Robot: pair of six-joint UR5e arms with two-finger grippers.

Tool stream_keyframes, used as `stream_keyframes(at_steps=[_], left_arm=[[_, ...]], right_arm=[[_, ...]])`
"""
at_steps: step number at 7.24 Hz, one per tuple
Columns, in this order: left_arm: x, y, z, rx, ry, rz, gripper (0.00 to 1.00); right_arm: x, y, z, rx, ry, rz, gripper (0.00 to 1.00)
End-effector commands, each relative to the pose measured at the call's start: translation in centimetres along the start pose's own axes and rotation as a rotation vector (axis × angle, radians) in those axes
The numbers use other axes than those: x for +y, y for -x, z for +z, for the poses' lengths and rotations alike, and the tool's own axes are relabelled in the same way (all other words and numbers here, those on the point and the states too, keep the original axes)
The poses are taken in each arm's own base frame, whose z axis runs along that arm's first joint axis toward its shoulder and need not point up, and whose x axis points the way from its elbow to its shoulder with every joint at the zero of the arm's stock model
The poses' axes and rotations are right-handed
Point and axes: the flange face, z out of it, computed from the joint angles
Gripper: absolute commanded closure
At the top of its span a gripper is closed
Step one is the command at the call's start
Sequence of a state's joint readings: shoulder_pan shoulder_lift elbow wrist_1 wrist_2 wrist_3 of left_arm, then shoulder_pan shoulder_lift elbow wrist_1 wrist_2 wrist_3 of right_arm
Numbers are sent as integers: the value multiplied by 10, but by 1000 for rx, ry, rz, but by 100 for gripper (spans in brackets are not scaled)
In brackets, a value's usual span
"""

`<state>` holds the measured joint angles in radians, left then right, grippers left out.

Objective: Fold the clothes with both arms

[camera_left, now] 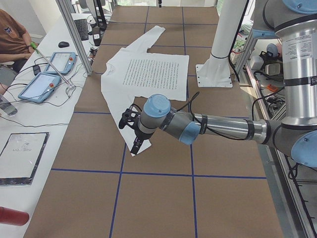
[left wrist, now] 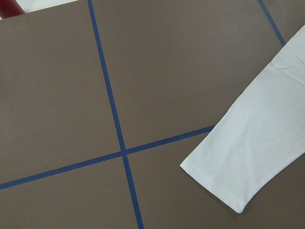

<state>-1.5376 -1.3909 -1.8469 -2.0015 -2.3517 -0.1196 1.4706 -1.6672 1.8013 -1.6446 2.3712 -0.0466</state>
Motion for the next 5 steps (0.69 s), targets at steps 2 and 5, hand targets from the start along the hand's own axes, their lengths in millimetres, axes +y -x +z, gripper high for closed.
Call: stream_keyframes(at_steps=[2,5], left_arm=[[1,-5,1,55,10,-18,0],[1,-6,0,56,11,-39,0]], right_arm=[[-19,1,53,-32,-52,51,0],[-25,-9,122,-44,-8,49,3]])
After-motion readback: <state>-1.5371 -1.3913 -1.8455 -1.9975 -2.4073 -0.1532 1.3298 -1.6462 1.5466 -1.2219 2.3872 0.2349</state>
